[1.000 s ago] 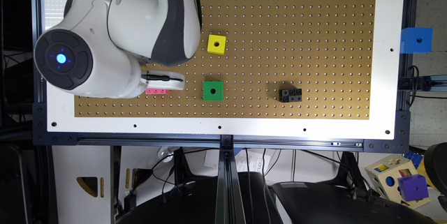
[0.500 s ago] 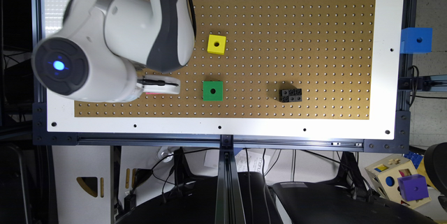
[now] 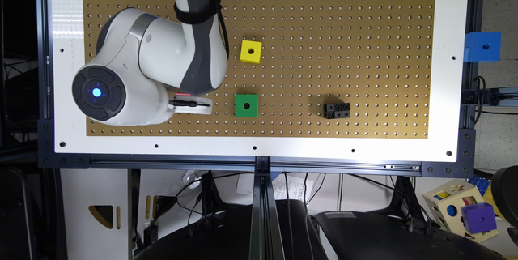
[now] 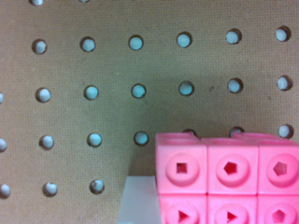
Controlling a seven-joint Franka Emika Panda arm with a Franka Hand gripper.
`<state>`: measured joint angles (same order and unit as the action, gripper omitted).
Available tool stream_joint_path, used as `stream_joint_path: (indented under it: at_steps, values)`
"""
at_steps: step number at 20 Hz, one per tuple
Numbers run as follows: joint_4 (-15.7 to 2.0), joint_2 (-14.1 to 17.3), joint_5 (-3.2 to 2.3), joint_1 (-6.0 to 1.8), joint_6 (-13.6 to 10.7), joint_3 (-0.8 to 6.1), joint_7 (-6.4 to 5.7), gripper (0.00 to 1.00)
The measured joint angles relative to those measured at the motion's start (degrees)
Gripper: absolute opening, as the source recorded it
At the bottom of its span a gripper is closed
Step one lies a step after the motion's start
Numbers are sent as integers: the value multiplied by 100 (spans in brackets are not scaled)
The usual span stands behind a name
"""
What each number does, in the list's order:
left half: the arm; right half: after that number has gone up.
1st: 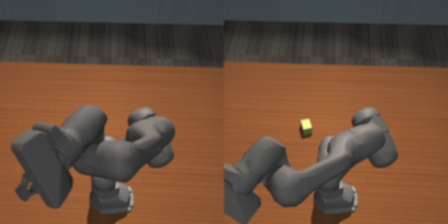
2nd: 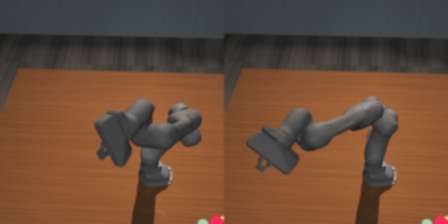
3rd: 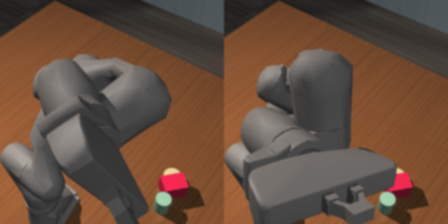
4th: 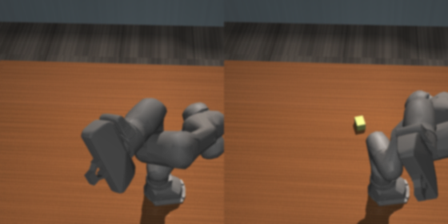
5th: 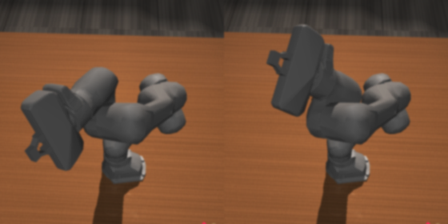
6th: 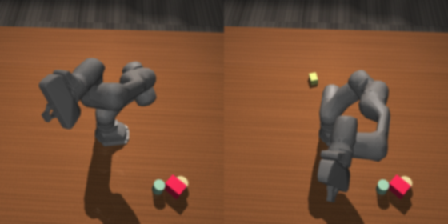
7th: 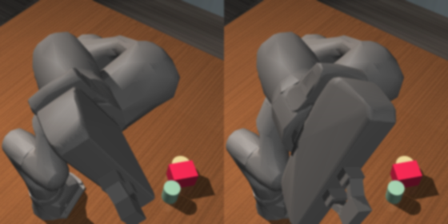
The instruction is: Pick up pink block.
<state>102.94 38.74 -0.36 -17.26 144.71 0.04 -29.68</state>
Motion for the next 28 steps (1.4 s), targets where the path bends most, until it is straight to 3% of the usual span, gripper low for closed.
stream_joint_path:
  at_steps: [11,28]
  values:
    - [1,-44,-3,-1,-55,12,4,0]
    - [2,-1104,-3,-1,-1174,21,11,0]
